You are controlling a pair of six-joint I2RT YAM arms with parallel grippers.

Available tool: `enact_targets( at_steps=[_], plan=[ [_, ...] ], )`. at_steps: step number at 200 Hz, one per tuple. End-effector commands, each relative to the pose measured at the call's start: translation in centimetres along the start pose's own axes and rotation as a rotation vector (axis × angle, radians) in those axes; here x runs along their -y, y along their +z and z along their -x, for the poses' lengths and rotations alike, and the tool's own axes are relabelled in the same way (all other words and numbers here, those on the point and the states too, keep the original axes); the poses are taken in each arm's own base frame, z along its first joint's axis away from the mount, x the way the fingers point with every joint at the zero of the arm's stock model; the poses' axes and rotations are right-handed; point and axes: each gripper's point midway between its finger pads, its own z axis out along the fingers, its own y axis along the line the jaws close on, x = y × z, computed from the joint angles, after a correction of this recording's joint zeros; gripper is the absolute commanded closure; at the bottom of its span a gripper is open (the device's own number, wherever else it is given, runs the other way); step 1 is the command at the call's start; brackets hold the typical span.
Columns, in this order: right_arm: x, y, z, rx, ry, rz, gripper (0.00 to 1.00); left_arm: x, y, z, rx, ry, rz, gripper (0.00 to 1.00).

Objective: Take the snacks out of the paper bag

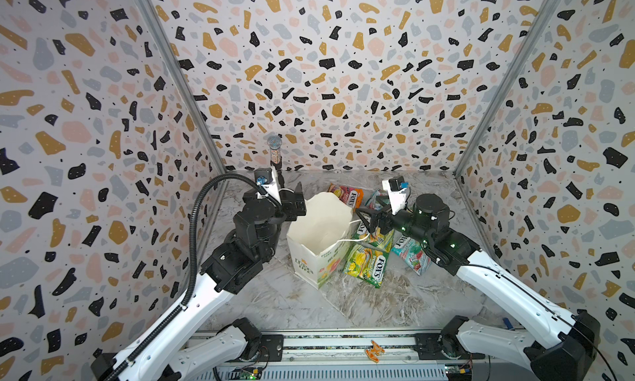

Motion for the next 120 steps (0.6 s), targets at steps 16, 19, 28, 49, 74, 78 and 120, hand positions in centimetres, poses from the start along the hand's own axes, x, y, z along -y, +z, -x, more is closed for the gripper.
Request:
enact_targets(
  at_steps=[16, 19, 28, 49, 74, 78, 120],
  plan=[
    [-0.3, 0.5, 2.1, 0.089, -0.017, 0.008, 0.03, -1.7, -0.6, 1.6, 0.062, -0.015, 0.076, 0.0],
    [-0.1, 0.5, 2.2, 0.095, -0.018, 0.0, 0.03, -1.9, -0.7, 1.7, 0.064, -0.016, 0.083, 0.0],
    [0.2, 0.3, 2.6, 0.12, -0.018, -0.022, 0.03, -2.4, -0.9, 1.8, 0.074, -0.02, 0.107, 0.0],
    [1.5, -0.5, 3.6, 0.179, -0.016, -0.105, 0.03, -3.7, -1.2, 2.0, 0.099, -0.016, 0.18, 0.0],
    [4.0, -2.2, 4.4, 0.25, -0.002, -0.265, 0.04, -6.0, -1.8, 2.2, 0.129, -0.011, 0.316, 0.0],
    [4.5, -2.6, 4.4, 0.258, 0.004, -0.295, 0.04, -6.5, -2.0, 2.2, 0.133, -0.011, 0.347, 0.0],
    [11.7, -7.6, 3.0, 0.284, 0.017, -0.731, 0.04, -11.9, -3.6, 0.7, 0.176, -0.073, 0.614, 0.0]
  ],
)
